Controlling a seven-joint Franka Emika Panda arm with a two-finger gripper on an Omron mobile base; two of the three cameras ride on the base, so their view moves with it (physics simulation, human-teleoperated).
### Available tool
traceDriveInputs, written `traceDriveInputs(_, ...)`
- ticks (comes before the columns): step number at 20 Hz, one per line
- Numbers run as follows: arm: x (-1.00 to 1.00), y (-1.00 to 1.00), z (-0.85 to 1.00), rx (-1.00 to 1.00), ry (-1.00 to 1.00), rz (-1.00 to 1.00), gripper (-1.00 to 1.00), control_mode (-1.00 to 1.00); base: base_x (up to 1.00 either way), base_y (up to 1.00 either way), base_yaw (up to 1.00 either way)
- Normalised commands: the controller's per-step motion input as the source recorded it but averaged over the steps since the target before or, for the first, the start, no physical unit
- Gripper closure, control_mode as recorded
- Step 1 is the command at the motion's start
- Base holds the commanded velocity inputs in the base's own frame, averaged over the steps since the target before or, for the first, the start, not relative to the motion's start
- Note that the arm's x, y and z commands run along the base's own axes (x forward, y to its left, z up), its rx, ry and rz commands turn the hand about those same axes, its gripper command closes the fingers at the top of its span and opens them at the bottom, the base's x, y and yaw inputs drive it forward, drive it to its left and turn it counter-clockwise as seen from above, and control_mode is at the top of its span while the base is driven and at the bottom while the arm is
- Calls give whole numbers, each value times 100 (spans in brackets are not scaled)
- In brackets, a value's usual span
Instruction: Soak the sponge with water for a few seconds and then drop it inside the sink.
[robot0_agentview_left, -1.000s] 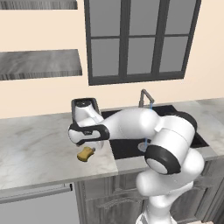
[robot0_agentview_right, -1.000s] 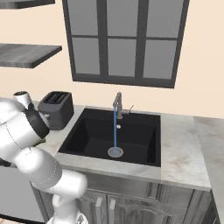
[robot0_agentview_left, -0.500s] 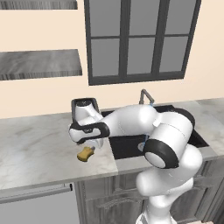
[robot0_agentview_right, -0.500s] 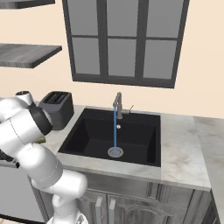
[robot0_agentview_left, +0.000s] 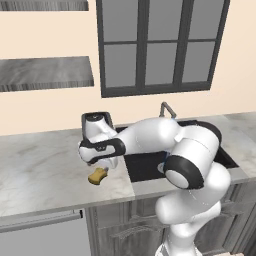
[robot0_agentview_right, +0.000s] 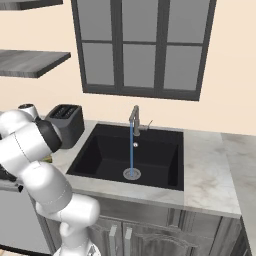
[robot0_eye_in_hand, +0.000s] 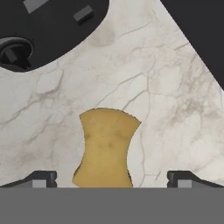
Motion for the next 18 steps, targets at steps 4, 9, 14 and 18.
traceDriveInputs(4, 0, 0, -13, 0, 0, 0, -100, -100, 0, 0, 0)
traceDriveInputs(9, 0, 0, -25, 0, 0, 0, -100, -100, 0, 0, 0)
traceDriveInputs(14, 7, 0, -30, 0, 0, 0, -100, -100, 0, 0, 0)
traceDriveInputs(18, 9, 0, -29, 0, 0, 0, -100, -100, 0, 0, 0)
